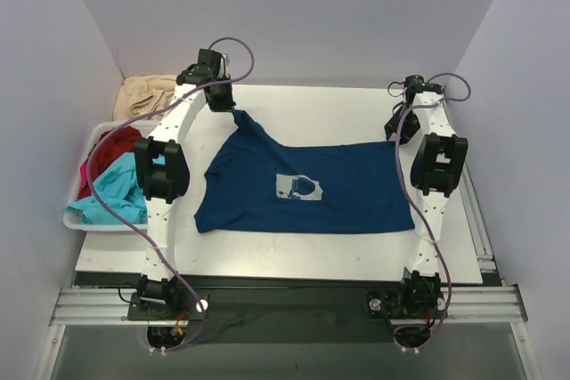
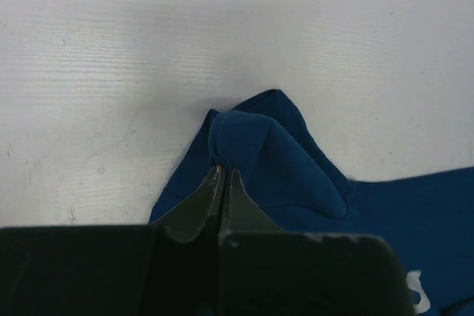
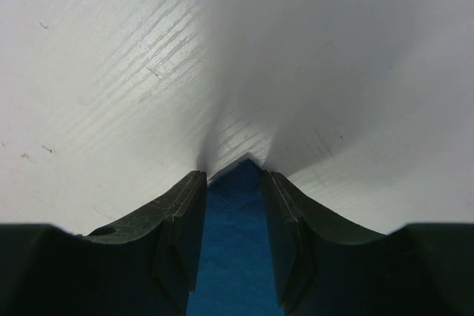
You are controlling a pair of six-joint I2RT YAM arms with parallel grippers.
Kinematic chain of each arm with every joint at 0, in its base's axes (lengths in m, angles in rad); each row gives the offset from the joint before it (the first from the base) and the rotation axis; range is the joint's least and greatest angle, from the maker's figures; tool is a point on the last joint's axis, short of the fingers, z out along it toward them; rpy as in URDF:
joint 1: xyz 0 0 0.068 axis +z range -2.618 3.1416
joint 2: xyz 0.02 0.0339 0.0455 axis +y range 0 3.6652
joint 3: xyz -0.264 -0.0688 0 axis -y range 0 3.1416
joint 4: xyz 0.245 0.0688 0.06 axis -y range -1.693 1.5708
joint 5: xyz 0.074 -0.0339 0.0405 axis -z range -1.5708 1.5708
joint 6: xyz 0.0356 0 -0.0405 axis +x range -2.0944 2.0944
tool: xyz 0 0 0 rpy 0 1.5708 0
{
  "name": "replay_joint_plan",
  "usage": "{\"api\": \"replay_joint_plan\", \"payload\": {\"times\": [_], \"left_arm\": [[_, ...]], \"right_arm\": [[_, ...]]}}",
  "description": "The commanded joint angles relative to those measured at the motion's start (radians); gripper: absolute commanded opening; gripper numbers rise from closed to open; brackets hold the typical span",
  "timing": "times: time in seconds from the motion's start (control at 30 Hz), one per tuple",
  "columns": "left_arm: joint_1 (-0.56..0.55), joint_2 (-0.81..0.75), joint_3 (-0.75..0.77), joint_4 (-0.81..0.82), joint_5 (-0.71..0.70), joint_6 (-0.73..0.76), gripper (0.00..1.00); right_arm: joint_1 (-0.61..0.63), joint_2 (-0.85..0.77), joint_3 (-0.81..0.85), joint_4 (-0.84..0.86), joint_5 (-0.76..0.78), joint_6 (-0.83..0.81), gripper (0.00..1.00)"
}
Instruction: Fold and stack the t-shirts
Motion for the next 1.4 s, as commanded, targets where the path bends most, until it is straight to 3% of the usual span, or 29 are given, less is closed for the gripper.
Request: {"api": "replay_joint_plan", "payload": {"times": [0.0,0.17,0.27,0.3,0.33,0.83,1.37], "left_arm": [[0.010,-0.020,-0.006,0.007,0.009,-0.006,0.00],[0.010,-0.020,-0.009,0.010,0.009,-0.006,0.00],[0.009,-0.022,-0.007,0.010,0.008,-0.006,0.00],[0.010,-0.022,-0.007,0.010,0.008,-0.006,0.00],[0.010,-0.020,-0.009,0.012,0.008,-0.006,0.00],[0.019,0.010,0.126,0.030,0.026,-0.006,0.00],[0.021,0.015,0.140,0.028,0.047,-0.003,0.00]], "right_arm": [[0.003,-0.037,-0.055,-0.047,-0.012,-0.005,0.37],[0.009,-0.037,-0.085,-0.050,-0.004,-0.014,0.29],[0.008,-0.041,-0.101,-0.050,-0.004,-0.015,0.12],[0.008,-0.043,-0.104,-0.052,-0.001,-0.015,0.02],[0.009,-0.044,-0.108,-0.052,0.002,-0.014,0.00],[-0.037,-0.141,-0.062,-0.058,0.089,0.021,0.00],[-0.046,-0.209,-0.013,-0.058,0.079,0.031,0.00]]}}
